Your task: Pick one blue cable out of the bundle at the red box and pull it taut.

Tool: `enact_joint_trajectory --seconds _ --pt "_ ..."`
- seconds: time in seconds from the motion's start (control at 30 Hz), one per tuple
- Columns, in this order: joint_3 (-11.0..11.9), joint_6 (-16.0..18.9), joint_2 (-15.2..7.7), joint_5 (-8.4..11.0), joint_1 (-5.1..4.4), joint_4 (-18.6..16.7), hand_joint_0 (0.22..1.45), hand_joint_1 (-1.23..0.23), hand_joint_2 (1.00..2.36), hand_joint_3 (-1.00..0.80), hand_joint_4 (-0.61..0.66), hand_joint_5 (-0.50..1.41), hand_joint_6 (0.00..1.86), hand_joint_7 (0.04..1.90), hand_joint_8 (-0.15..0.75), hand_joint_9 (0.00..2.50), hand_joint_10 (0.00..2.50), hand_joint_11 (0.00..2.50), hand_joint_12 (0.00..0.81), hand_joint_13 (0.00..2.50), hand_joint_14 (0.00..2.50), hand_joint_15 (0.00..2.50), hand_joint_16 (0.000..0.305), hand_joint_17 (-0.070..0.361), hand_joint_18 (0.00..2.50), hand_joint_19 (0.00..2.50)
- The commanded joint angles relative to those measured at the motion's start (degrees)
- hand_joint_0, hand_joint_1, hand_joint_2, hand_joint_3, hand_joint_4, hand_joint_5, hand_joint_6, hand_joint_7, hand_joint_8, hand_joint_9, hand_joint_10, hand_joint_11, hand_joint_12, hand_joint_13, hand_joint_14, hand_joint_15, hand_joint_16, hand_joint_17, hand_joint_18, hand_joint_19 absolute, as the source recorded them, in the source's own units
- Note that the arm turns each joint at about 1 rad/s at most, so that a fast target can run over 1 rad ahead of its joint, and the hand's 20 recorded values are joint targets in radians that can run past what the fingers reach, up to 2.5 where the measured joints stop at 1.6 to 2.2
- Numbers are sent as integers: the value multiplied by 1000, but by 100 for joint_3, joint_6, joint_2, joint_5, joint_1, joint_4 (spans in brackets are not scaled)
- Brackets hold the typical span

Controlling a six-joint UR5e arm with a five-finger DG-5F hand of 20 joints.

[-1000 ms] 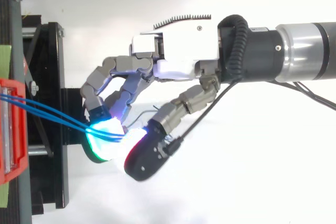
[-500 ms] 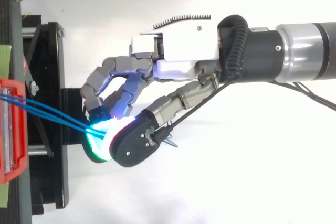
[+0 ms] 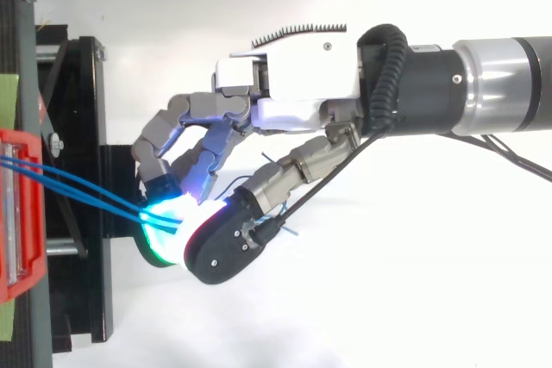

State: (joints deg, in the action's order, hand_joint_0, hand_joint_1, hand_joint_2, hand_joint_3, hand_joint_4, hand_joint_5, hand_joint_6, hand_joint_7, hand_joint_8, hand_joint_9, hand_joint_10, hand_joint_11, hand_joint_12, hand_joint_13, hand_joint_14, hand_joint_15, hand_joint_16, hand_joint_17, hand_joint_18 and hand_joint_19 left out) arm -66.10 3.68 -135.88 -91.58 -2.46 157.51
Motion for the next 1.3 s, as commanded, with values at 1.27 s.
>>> enact_joint_trajectory --seconds 1.27 --pt "0 10 0 0 9 -1 627 -797 1000 -500 -89 -158 893 1076 150 1039 16 1158 312 654 15 390 45 102 512 376"
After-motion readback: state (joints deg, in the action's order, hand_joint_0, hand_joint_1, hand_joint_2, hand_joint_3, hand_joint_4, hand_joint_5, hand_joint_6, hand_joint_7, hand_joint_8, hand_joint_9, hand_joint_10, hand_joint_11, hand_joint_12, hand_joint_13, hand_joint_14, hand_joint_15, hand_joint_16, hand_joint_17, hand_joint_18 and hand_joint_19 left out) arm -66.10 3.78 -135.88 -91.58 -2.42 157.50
